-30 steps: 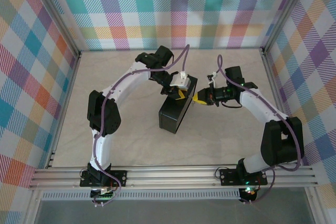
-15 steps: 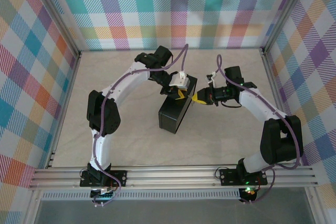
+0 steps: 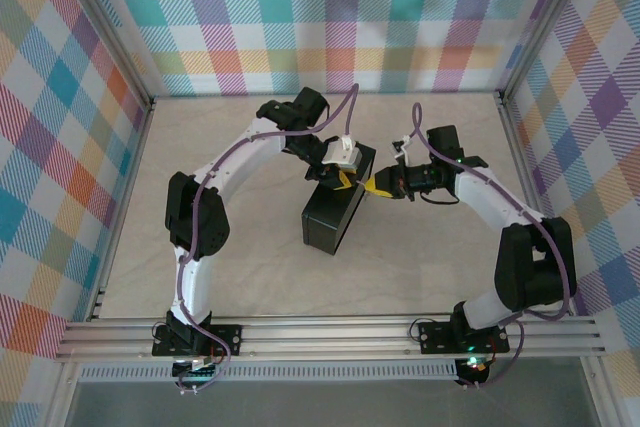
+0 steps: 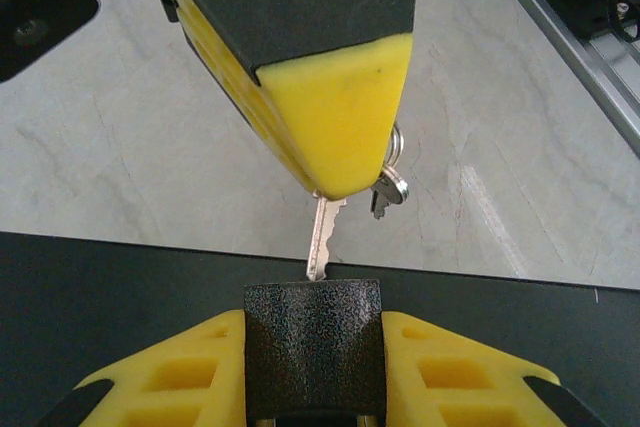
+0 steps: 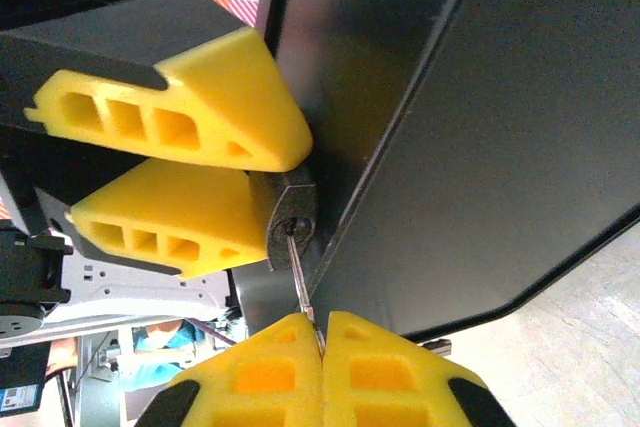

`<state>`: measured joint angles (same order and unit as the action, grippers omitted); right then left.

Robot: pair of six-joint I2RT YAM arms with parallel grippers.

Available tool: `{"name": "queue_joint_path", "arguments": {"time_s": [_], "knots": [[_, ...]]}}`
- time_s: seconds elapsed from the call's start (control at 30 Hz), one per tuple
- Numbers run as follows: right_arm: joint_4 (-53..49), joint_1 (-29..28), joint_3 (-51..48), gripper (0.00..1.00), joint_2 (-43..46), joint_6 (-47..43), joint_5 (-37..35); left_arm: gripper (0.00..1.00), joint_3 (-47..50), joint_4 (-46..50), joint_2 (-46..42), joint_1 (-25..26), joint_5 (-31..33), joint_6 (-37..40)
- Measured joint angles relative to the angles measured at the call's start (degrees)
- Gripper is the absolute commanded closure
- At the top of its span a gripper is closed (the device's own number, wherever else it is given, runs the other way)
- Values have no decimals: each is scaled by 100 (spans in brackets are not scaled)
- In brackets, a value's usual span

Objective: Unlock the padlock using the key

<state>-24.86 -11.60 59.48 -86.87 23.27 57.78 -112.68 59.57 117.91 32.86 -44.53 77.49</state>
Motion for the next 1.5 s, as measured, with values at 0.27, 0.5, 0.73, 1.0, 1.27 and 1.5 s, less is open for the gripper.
{"name": "queue_joint_path", "arguments": {"time_s": [0.27,0.5,0.73,1.0,1.27,1.5], "knots": [[57,0,0,96,-63,2,2,72,0,2,0,0,0,0],[46,0,0,96,-63,-24,-7,72,0,2,0,0,2,0],[39,0,0,96,-26,-22,-24,72,0,4,0,0,2,13],[39,0,0,96,146,-24,-9,72,0,4,0,0,2,13],[42,0,0,96,146,-24,-4,72,0,4,-2,0,2,13],[42,0,0,96,142,-24,-4,73,0,4,-2,0,2,13]]}}
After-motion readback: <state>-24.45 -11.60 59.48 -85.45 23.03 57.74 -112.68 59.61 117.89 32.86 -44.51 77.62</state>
